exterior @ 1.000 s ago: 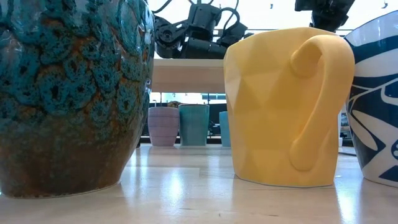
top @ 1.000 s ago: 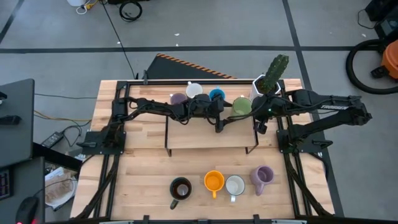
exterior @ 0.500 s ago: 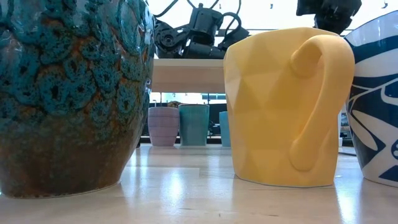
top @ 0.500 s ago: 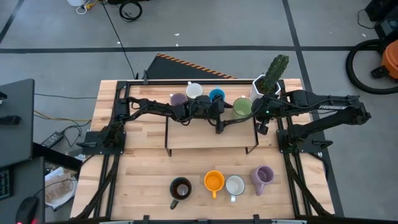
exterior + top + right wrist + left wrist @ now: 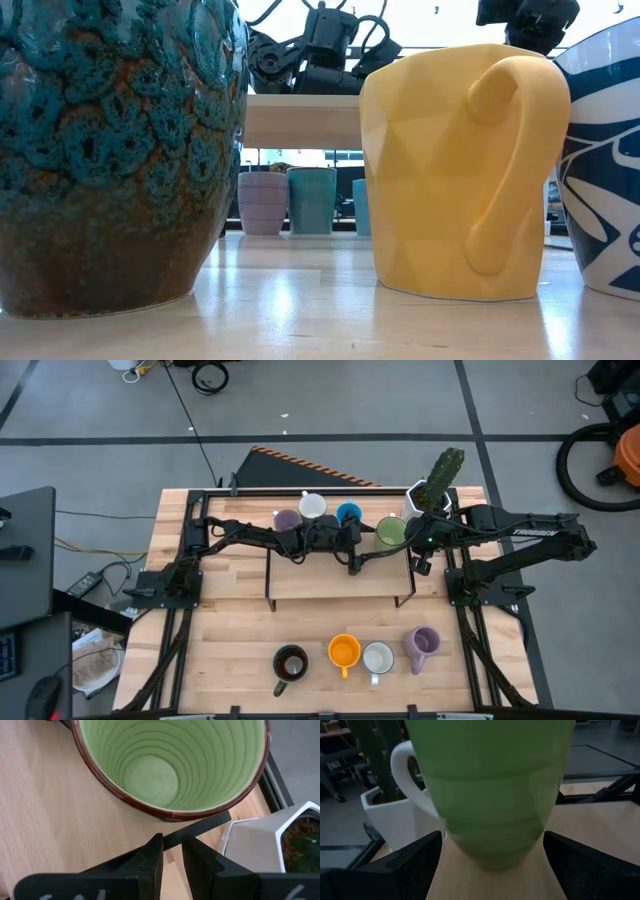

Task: Place coffee mugs
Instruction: Put the green mug on the shelf

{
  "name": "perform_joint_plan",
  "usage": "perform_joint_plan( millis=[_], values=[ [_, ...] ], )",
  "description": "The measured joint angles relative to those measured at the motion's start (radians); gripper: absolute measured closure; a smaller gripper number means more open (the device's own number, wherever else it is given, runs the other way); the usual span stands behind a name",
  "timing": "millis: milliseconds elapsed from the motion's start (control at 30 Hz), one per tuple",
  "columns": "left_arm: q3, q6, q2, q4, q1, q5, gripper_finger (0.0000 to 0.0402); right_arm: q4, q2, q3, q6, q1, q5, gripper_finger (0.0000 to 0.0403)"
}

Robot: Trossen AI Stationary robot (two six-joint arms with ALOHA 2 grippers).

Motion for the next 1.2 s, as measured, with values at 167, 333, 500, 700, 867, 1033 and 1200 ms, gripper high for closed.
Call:
perform_joint_plan(
  millis=[167,333,500,700,867,1033,1200],
  values=[
    [0.0,-0.001,0.0,-0.005,-0.001,-0.03,0.0047,-0.012,0.0,0.0,0.004,0.0,0.012,0.0325],
    [0.0,-0.001,0.0,0.001,0.0,-0.054,0.0047,-0.017,0.0,0.0,0.015,0.0,0.023,0.0325],
    [0.0,-0.001,0.0,0.017,0.0,-0.067,0.0047,-0.022,0.0,0.0,0.026,0.0,-0.003,0.0325],
    [0.0,-0.028,0.0,0.021,-0.006,-0.022,0.0047,-0.045,0.0,0.0,0.026,-0.004,0.004,0.0325],
    [0.0,-0.038,0.0,0.022,-0.006,-0.009,0.0047,-0.054,0.0,0.0,0.056,-0.009,-0.014,0.0325],
    [0.0,-0.054,0.0,0.024,-0.006,0.031,0.0047,-0.055,-0.003,0.0,0.079,0.005,-0.113,0.0325],
    [0.0,-0.083,-0.01,0.004,0.007,0.036,0.0047,-0.055,-0.033,-0.001,0.104,0.026,-0.162,0.0325]
  ],
)
